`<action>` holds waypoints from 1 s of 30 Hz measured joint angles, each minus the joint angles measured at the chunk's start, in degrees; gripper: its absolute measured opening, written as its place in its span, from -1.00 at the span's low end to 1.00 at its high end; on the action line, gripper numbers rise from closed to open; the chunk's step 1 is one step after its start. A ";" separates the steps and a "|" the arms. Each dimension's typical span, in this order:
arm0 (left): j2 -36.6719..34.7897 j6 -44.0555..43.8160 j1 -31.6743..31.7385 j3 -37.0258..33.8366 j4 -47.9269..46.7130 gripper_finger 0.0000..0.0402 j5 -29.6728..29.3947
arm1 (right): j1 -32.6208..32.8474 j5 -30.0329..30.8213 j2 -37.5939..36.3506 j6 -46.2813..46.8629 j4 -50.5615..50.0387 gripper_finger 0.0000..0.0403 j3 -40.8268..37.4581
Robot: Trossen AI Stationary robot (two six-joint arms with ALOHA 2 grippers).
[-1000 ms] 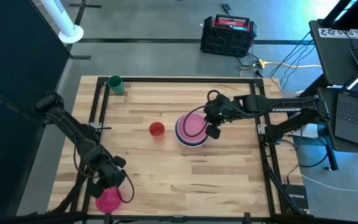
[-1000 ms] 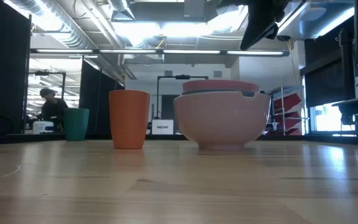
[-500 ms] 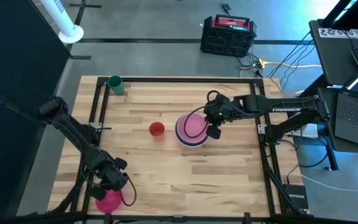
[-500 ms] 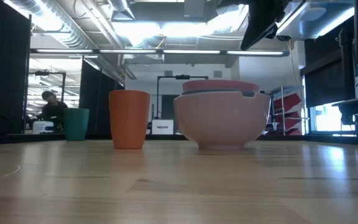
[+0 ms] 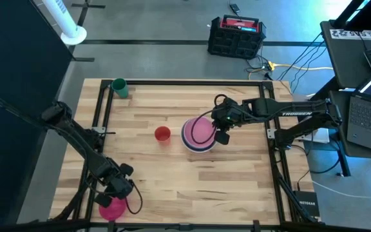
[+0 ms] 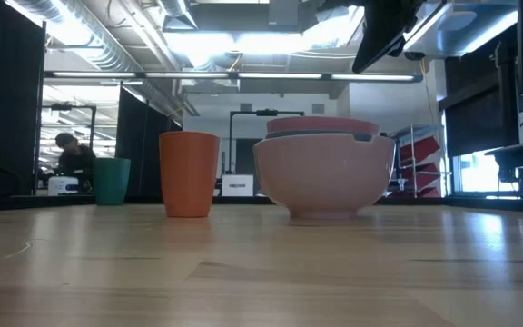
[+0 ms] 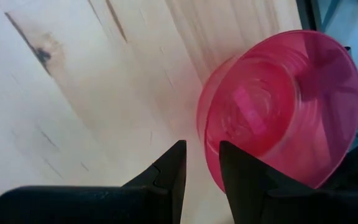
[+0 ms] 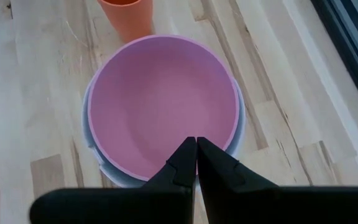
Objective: Nest bowls inside each other
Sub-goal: Stack the pink bowl on top of the light pink bowl
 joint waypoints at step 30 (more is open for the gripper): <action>3.37 5.99 5.04 3.44 -4.80 -1.00 3.09 | 0.00 4.38 -6.86 2.93 -1.88 -1.00 -0.01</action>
